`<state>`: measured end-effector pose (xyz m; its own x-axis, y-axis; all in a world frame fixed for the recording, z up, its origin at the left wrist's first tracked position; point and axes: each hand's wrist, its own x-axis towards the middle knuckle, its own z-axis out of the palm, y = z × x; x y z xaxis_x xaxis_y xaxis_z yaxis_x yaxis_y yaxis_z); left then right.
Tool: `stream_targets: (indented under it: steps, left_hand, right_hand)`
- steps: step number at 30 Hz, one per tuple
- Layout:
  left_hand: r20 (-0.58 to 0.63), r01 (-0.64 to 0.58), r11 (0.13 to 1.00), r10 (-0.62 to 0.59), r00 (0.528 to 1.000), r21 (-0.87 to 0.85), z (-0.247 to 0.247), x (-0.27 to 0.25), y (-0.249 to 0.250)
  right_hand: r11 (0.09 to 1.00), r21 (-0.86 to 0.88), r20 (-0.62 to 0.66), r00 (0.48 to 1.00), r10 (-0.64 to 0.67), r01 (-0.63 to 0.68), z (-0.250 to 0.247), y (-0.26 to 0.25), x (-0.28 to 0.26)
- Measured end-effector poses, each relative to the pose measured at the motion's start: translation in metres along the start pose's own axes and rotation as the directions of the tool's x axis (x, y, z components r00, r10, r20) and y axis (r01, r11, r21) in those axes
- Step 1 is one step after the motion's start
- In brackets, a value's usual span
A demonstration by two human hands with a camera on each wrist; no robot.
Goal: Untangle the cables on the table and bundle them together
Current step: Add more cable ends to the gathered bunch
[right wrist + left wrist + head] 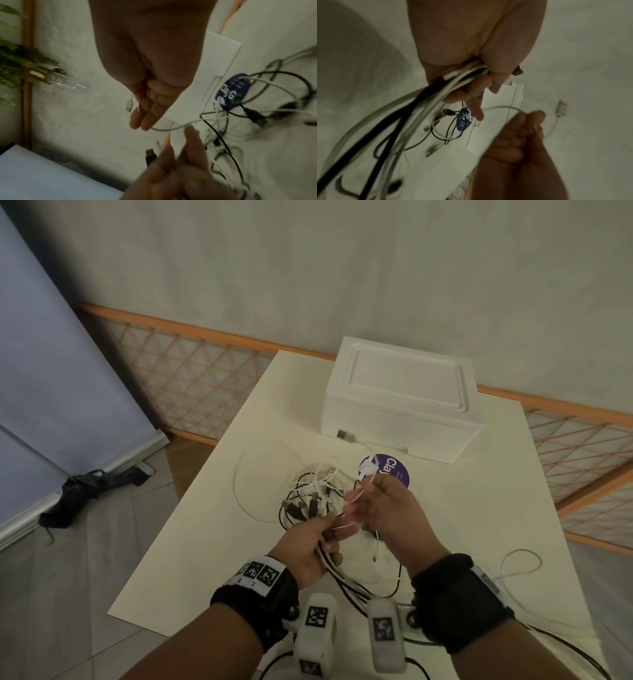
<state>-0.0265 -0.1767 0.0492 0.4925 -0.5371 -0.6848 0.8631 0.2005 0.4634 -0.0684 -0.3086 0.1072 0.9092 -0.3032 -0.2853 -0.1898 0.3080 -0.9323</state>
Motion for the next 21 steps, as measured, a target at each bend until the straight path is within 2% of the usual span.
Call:
stream_targets:
  steps: [2, 4, 7, 10, 12, 14, 17, 18, 19, 20, 21]
  left_hand:
    - [0.032, -0.030, 0.998, 0.032, 0.999, -0.060, 0.002, 0.001, 0.002]
    - [0.029, -0.055, 0.992, 0.059, 0.998, -0.116, 0.000, 0.004, 0.004]
    - [0.002, -0.054, 0.989, 0.055, 0.998, -0.141, -0.004, 0.005, 0.007]
    - [-0.077, -0.102, 0.986, 0.092, 0.993, -0.129, -0.008, 0.006, 0.011]
    - [-0.125, -0.118, 0.987, 0.104, 0.987, -0.109, -0.010, 0.007, 0.015]
    - [-0.143, -0.128, 0.986, 0.112, 0.983, -0.107, -0.011, 0.008, 0.017]
    - [-0.165, -0.123, 0.986, 0.104, 0.981, -0.110, -0.010, 0.009, 0.013]
    - [-0.170, -0.120, 0.987, 0.101, 0.980, -0.103, -0.009, 0.009, 0.011]
    - [-0.174, -0.116, 0.989, 0.099, 0.980, -0.089, -0.008, 0.009, 0.010]
    - [-0.173, -0.108, 0.992, 0.094, 0.980, -0.069, -0.006, 0.009, 0.008]
    - [-0.163, -0.098, 0.994, 0.089, 0.983, -0.047, -0.004, 0.008, 0.006]
  right_hand:
    - [0.997, 0.006, 0.015, 0.997, 0.081, -0.082, 0.003, 0.011, -0.004]
    - [0.987, -0.064, 0.016, 0.988, 0.151, -0.150, 0.002, 0.018, -0.010]
    - [0.950, -0.206, -0.089, 0.971, 0.220, -0.234, -0.013, 0.027, -0.011]
    - [0.907, -0.317, -0.220, 0.951, 0.215, -0.278, -0.042, 0.028, -0.009]
    - [0.902, -0.318, -0.298, 0.934, 0.196, -0.291, -0.069, 0.025, -0.010]
    - [0.853, -0.405, -0.397, 0.904, 0.160, -0.329, -0.098, 0.024, -0.010]
    - [0.679, -0.613, -0.471, 0.877, 0.097, -0.404, -0.120, 0.021, -0.011]
    - [0.575, -0.702, -0.474, 0.878, 0.064, -0.421, -0.118, 0.020, -0.013]
    - [0.408, -0.815, -0.458, 0.889, -0.018, -0.412, -0.114, 0.021, -0.014]
    - [0.238, -0.910, -0.380, 0.913, -0.151, -0.340, -0.106, 0.022, -0.016]
    - [0.132, -0.967, -0.249, 0.927, -0.279, -0.220, -0.093, 0.021, -0.017]
